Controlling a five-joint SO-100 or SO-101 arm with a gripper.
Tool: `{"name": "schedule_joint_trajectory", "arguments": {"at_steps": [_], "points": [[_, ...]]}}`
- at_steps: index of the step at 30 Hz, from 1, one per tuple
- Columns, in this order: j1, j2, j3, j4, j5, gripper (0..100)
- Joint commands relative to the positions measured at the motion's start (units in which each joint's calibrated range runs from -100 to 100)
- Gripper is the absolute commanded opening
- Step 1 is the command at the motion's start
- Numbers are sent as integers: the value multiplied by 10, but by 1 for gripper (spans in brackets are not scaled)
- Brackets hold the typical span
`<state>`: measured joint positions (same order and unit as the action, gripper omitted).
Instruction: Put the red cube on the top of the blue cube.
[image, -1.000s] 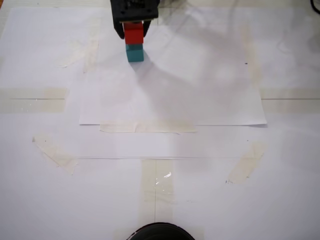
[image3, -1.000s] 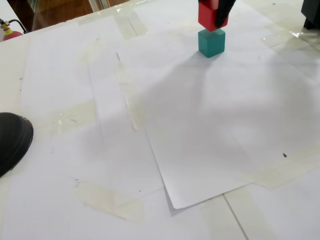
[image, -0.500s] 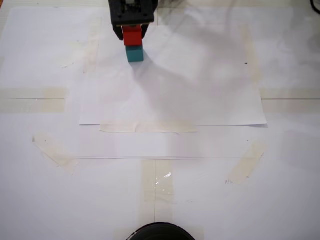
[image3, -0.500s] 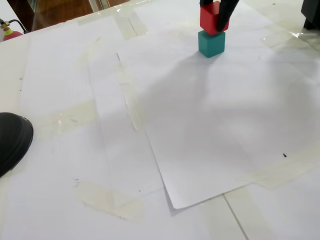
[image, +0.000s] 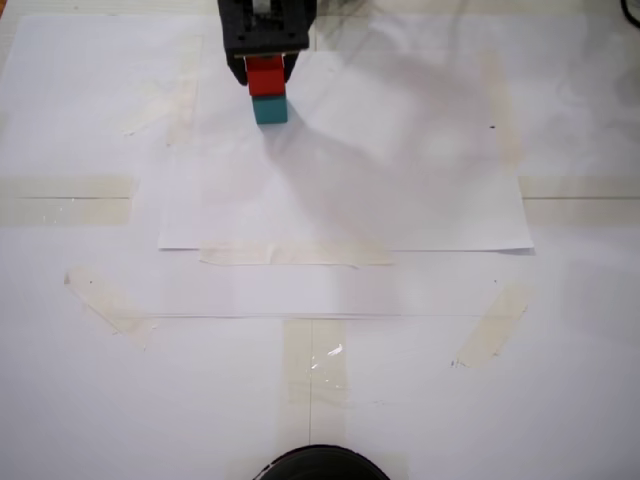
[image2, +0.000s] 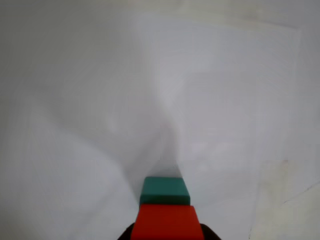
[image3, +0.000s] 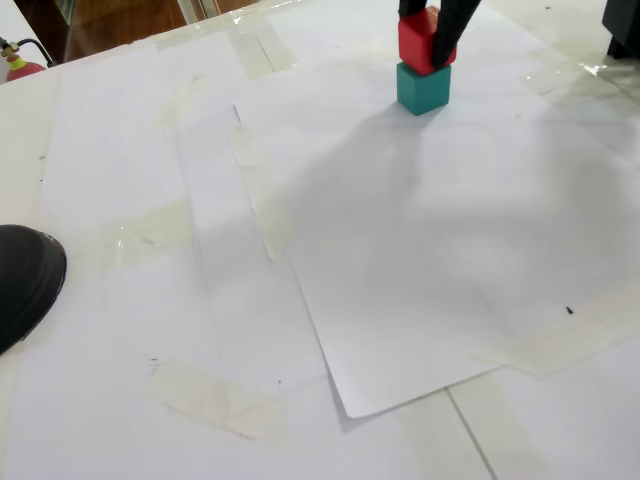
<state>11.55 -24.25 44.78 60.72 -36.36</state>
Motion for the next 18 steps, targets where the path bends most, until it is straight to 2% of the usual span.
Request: {"name": "schedule_joint_trajectory", "arguments": {"at_steps": [1,6,18], "points": [[0,-2,1,-7,-7,8],[-2,-2,1,-7,-9,8],[-19,-18,6,-1,-29,18]]}}
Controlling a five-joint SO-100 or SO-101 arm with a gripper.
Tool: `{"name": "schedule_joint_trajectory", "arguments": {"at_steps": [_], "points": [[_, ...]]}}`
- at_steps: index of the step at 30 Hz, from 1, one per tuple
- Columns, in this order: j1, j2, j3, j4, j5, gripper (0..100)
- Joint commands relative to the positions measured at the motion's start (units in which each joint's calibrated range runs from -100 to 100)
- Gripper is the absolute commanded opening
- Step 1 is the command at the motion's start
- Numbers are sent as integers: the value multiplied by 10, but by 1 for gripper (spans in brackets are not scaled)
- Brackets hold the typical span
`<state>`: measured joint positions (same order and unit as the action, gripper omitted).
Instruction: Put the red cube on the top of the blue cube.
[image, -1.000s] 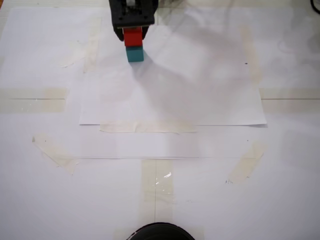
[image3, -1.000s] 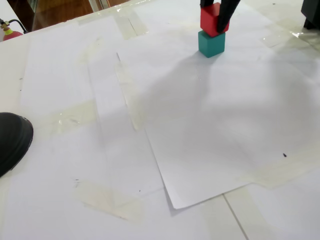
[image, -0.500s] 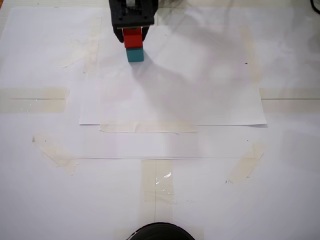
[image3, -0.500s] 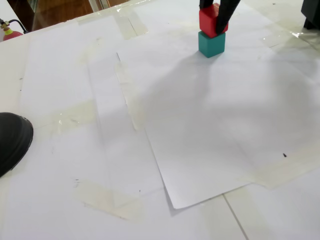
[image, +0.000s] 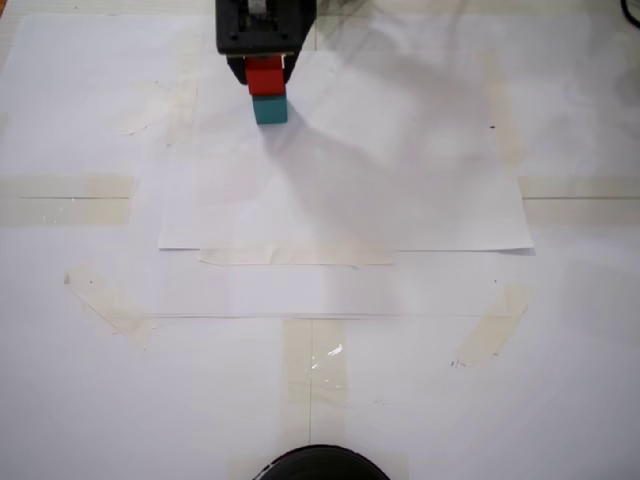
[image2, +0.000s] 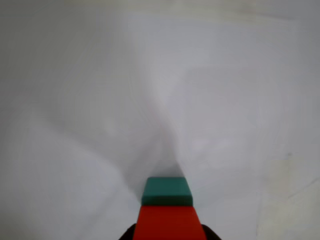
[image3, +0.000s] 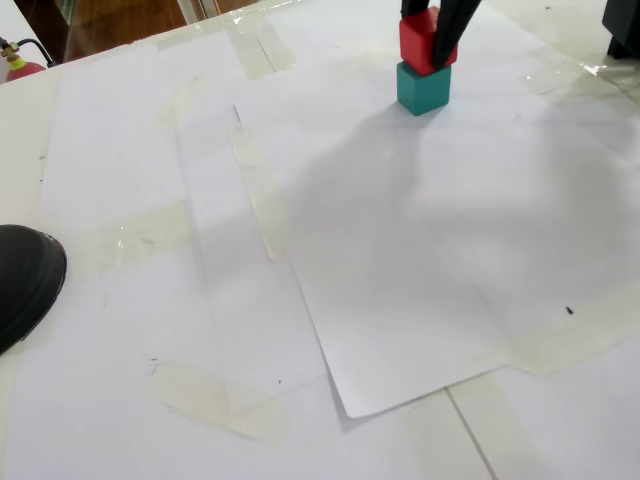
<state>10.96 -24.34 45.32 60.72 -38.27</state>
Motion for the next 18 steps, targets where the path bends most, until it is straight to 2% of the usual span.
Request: {"name": "schedule_joint_trajectory", "arguments": {"at_steps": [1,12,18], "points": [[-15,-18,0,-3,-10,19],[-20,-32,0,-12,0,28],[-23,-37,0,-14,5,37]]}}
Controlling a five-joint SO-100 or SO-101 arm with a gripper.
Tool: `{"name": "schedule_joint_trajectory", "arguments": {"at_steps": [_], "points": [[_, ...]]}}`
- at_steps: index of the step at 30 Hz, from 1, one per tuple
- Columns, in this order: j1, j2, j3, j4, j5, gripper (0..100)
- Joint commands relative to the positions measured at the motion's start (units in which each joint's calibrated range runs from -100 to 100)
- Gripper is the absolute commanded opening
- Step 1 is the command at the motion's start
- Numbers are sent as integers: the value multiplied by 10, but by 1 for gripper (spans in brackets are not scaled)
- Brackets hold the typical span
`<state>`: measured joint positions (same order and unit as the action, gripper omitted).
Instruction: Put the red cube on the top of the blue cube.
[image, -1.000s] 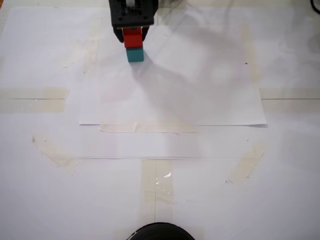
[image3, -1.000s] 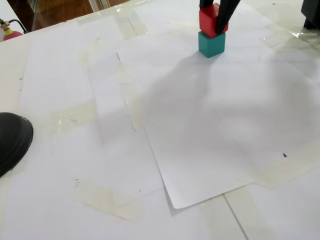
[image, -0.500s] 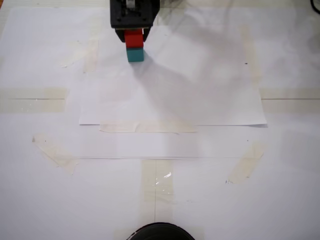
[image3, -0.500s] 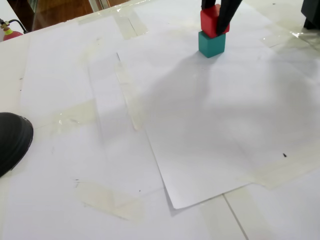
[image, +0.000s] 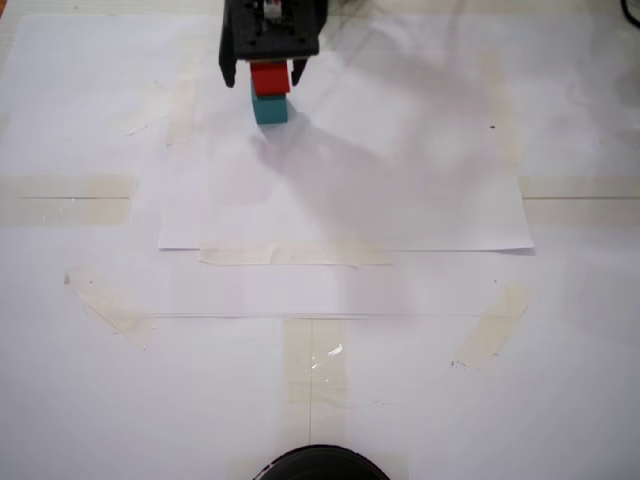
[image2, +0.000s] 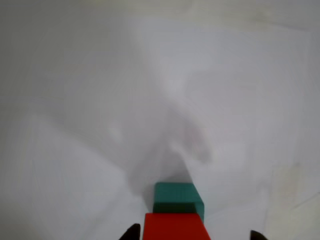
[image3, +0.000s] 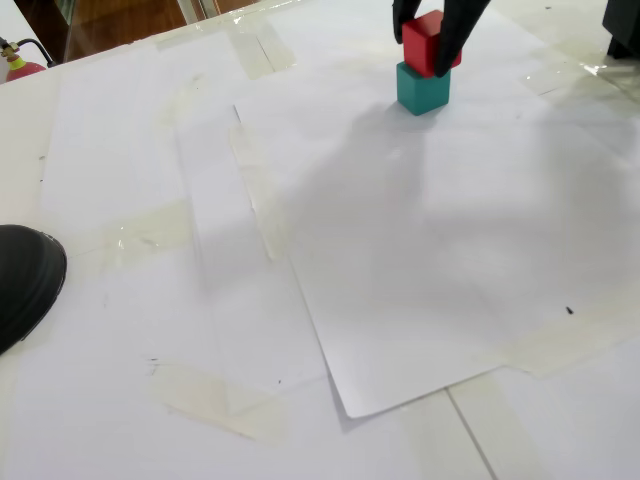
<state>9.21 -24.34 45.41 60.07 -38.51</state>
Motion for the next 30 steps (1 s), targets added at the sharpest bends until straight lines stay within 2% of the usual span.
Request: {"name": "schedule_joint_trajectory", "arguments": {"at_steps": [1,8,14,23,30], "points": [[-7,-39,-1,-5,7,39],[-38,-53,0,15,-12,47],[-69,-104,29,40,-43,49],[-52,-202,47,69,-42,49],[-84,-324,67,101,-71,45]]}}
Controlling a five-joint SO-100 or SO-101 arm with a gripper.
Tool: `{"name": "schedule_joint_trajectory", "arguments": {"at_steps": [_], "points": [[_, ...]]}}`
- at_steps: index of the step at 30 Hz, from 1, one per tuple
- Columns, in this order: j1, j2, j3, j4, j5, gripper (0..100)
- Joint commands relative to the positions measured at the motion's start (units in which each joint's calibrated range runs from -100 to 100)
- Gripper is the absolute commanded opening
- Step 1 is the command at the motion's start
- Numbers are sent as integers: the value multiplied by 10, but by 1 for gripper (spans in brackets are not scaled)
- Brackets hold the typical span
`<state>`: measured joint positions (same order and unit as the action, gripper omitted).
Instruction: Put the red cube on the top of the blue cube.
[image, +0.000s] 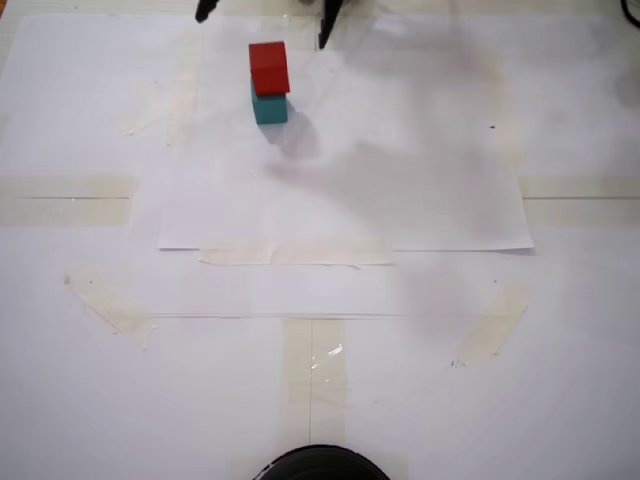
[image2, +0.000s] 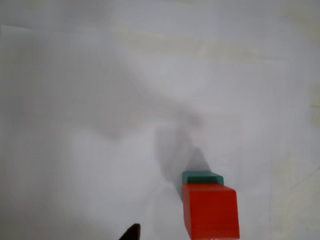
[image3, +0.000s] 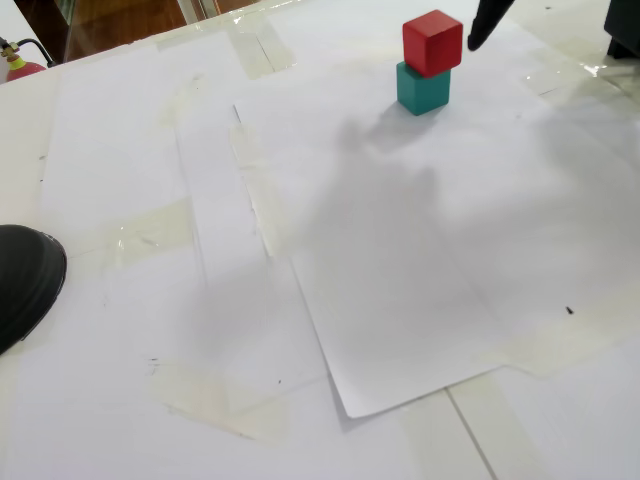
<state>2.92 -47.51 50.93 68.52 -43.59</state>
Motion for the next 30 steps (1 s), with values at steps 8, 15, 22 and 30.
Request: {"name": "schedule_joint_trajectory", "arguments": {"at_steps": [8,15,22,30], "points": [[-72,-274,142,-25,-43,41],[-82,-499,278,-31,-61,40],[-71,-500,282,-33,-51,36],[-62,-500,302,-90,-39,5]]}}
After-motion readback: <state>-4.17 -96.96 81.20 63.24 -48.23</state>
